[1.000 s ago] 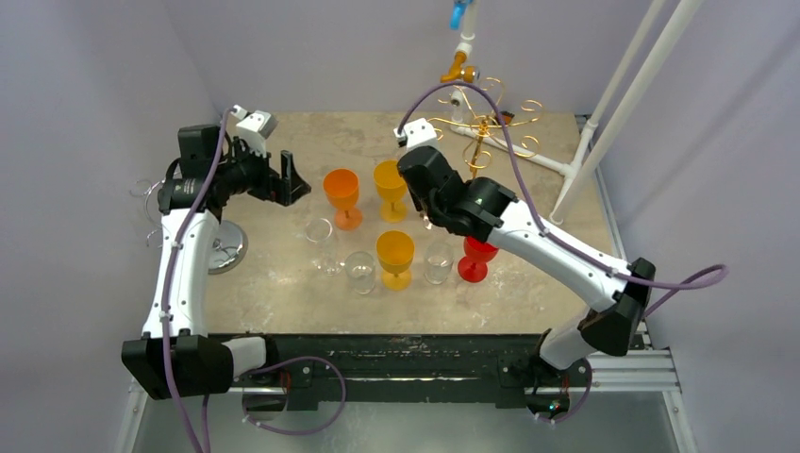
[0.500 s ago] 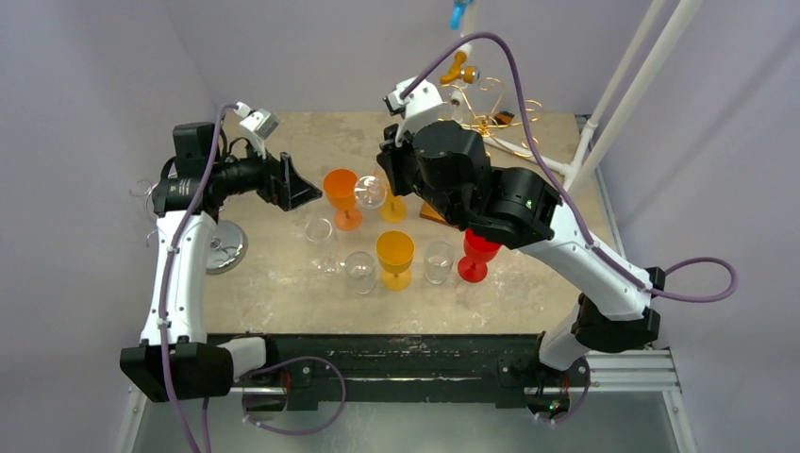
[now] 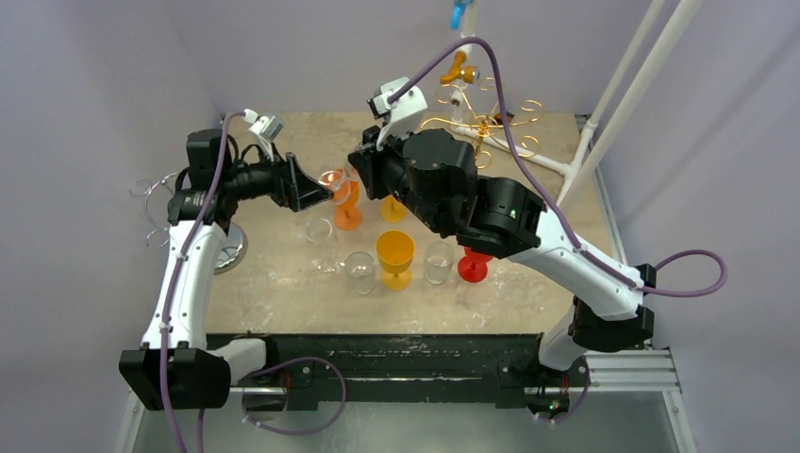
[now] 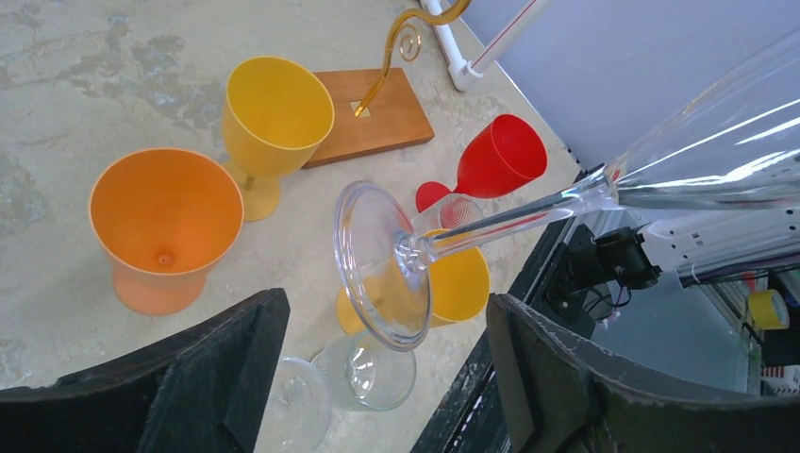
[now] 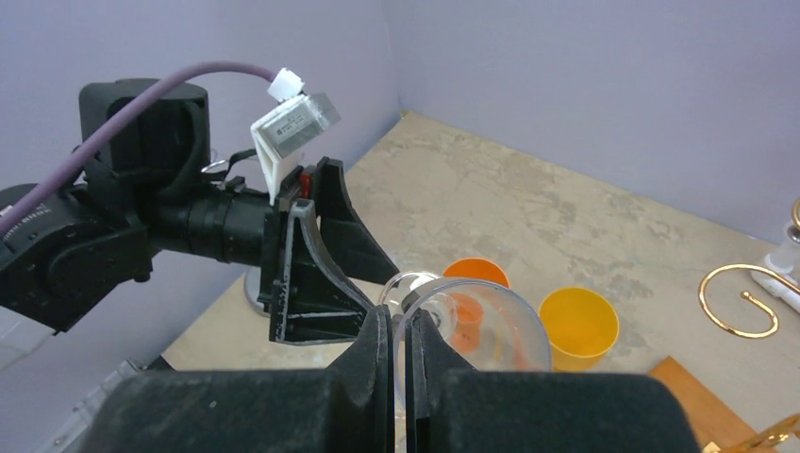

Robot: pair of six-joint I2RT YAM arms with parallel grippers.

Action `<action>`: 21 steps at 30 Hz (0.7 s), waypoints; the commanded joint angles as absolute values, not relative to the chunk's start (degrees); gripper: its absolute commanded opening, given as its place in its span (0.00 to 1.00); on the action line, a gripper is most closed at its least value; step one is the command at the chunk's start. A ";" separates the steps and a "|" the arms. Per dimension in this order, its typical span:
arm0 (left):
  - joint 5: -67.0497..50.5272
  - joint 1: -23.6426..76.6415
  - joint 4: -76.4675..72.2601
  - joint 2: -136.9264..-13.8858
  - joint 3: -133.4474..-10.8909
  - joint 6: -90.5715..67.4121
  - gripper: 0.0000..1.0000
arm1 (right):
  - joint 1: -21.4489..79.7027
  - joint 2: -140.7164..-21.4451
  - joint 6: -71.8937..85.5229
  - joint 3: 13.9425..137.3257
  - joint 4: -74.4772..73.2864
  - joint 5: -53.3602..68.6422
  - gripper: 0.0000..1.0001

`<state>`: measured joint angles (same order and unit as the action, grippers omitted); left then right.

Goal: Place the wine glass upside down on the wine glass rack
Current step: Turn the wine glass upside down at the wine rack.

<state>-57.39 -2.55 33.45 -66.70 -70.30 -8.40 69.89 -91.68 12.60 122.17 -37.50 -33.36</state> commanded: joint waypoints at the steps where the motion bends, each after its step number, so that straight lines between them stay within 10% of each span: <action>1: -59.37 -2.37 30.87 -66.45 -69.14 -12.11 0.72 | 70.52 -91.33 13.23 122.72 -30.71 -32.41 0.00; 6: -61.84 -2.37 28.99 -67.11 -68.40 -13.45 0.36 | 71.08 -88.56 14.52 116.30 -25.48 -31.99 0.00; 17: -64.09 -2.42 29.70 -67.91 -68.90 -12.45 0.29 | 72.54 -84.19 14.88 106.99 -16.01 -29.13 0.00; 21: -65.40 -2.37 30.84 -68.90 -70.13 -10.30 0.00 | 73.05 -83.23 15.27 105.64 -17.10 -28.04 0.00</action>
